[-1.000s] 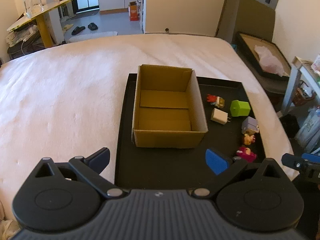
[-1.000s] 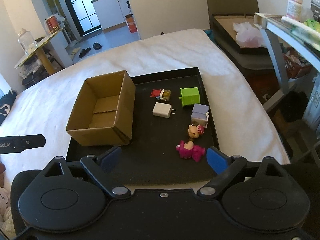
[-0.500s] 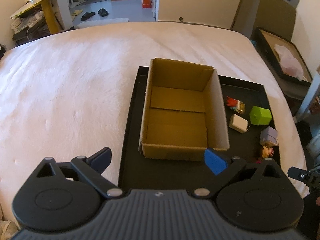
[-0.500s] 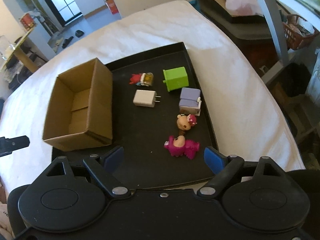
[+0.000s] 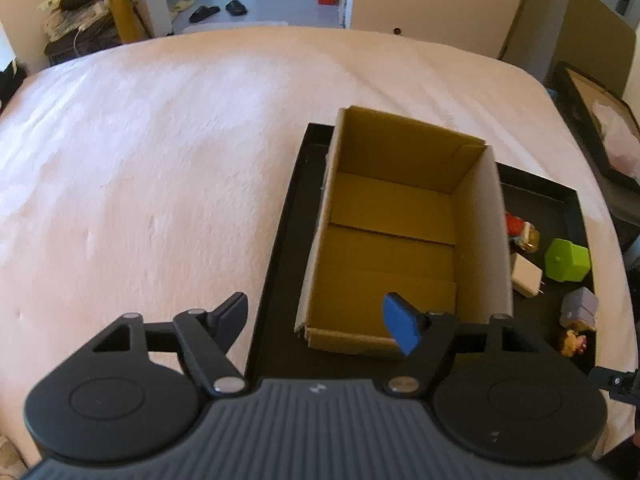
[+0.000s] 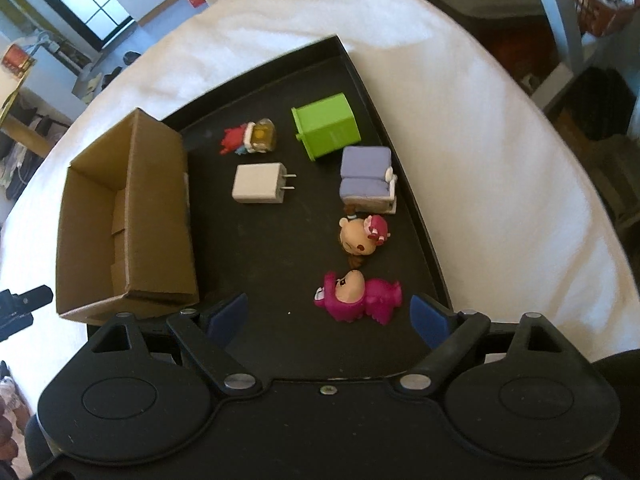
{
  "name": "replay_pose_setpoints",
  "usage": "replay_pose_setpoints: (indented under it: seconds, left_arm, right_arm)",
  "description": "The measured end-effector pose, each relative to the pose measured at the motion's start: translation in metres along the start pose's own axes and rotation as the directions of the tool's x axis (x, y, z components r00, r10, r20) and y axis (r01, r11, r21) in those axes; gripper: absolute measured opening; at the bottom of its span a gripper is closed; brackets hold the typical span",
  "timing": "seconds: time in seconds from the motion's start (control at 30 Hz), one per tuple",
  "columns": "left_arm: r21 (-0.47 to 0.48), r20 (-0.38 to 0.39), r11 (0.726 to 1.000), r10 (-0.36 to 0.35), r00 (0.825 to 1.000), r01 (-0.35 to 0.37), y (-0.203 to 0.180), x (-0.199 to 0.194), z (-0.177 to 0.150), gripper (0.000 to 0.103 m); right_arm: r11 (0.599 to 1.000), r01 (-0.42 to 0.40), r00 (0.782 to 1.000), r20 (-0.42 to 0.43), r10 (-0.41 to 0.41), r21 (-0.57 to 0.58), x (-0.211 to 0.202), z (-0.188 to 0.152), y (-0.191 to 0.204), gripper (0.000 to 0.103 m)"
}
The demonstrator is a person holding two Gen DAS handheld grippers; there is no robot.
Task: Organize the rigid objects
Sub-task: 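Move the right gripper over the pink plush figure and close on it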
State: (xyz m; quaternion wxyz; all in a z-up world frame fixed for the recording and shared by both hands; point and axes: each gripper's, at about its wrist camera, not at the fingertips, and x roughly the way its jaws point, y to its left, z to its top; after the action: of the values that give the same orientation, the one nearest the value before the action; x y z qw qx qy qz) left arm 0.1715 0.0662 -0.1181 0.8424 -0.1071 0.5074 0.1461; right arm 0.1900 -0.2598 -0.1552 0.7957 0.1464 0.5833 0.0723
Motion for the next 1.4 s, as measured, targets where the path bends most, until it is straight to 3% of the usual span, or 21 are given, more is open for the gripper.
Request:
replay_pose_setpoints:
  seconds: [0.43, 0.5, 0.77, 0.9, 1.07, 1.2, 1.4]
  left_arm:
    - [-0.034, -0.024, 0.999, 0.036, 0.999, -0.037, 0.003, 0.031, 0.002, 0.058]
    - [-0.038, -0.032, 0.998, 0.038, 0.999, -0.039, 0.004, 0.036, 0.002, 0.052]
    - [-0.065, -0.024, 0.998, 0.004, 1.000, -0.006, 0.009, 0.043, -0.006, 0.011]
    - [-0.065, -0.011, 0.998, -0.016, 1.000, 0.015, 0.009, 0.039, -0.009, 0.011]
    - [-0.062, -0.006, 0.998, -0.031, 0.999, 0.031, 0.012, 0.032, -0.016, 0.010]
    - [-0.061, -0.008, 0.997, -0.037, 0.999, 0.037, 0.013, 0.026, -0.021, 0.010]
    - [-0.057, -0.003, 0.998, -0.037, 0.999, 0.036, 0.020, 0.018, -0.027, 0.011]
  right_arm:
    - [0.997, 0.009, 0.995, -0.097, -0.002, 0.071, 0.041, 0.012, -0.012, 0.087]
    - [0.998, 0.018, 0.994, -0.105, -0.011, 0.064, 0.045, 0.012, -0.012, 0.087]
    - [0.998, 0.050, 0.995, -0.094, -0.045, 0.046, 0.050, 0.006, -0.012, 0.087]
    - [0.998, 0.064, 0.994, -0.089, -0.062, 0.016, 0.050, 0.005, -0.008, 0.086]
    - [0.997, 0.076, 0.993, -0.092, -0.074, 0.014, 0.060, 0.006, -0.005, 0.066]
    - [0.998, 0.069, 0.995, -0.071, -0.068, 0.011, 0.056, 0.008, -0.006, 0.058]
    - [0.998, 0.065, 0.997, -0.050, -0.065, 0.000, 0.046, 0.009, -0.007, 0.058]
